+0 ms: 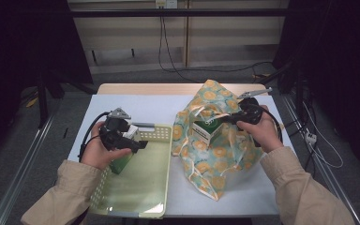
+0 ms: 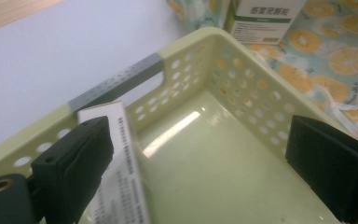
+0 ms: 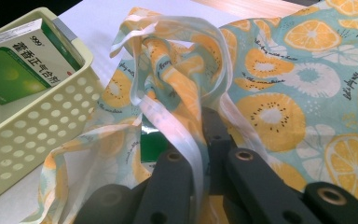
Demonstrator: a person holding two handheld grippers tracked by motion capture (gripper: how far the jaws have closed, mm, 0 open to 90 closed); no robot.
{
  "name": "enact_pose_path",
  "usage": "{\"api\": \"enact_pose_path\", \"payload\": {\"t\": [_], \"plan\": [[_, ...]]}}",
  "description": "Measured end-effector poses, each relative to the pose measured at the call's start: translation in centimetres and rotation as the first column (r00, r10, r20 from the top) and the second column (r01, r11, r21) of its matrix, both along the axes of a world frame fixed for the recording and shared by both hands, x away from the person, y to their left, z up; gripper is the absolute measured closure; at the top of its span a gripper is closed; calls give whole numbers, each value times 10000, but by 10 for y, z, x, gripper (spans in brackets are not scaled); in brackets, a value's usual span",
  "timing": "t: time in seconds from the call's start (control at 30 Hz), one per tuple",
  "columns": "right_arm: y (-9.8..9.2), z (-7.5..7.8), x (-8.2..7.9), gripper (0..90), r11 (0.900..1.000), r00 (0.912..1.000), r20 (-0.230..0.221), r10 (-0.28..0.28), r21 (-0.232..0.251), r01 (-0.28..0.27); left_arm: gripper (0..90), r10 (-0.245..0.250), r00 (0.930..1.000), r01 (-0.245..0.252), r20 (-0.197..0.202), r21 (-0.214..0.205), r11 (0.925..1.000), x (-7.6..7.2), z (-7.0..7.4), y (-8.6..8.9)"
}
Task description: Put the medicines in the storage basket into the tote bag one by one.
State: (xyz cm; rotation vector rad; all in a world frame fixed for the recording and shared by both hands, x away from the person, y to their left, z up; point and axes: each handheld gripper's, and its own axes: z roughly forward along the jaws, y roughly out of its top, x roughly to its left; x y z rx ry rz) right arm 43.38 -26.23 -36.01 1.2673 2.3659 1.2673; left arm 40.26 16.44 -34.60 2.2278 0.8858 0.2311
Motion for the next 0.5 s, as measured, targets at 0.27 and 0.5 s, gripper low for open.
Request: {"api": "enact_pose_path", "payload": {"t": [0.27, 0.5], "plan": [[0, 0, -1, 894, 10000, 10000, -12, -16, 27, 16, 92, 300, 9995, -298, -53, 267, 9992, -2, -7, 16], [-1, 0, -1, 894, 10000, 10000, 4, -38, 39, 38, 134, 394, 9992, -388, -89, 622, 9973, -6, -17, 24]]}}
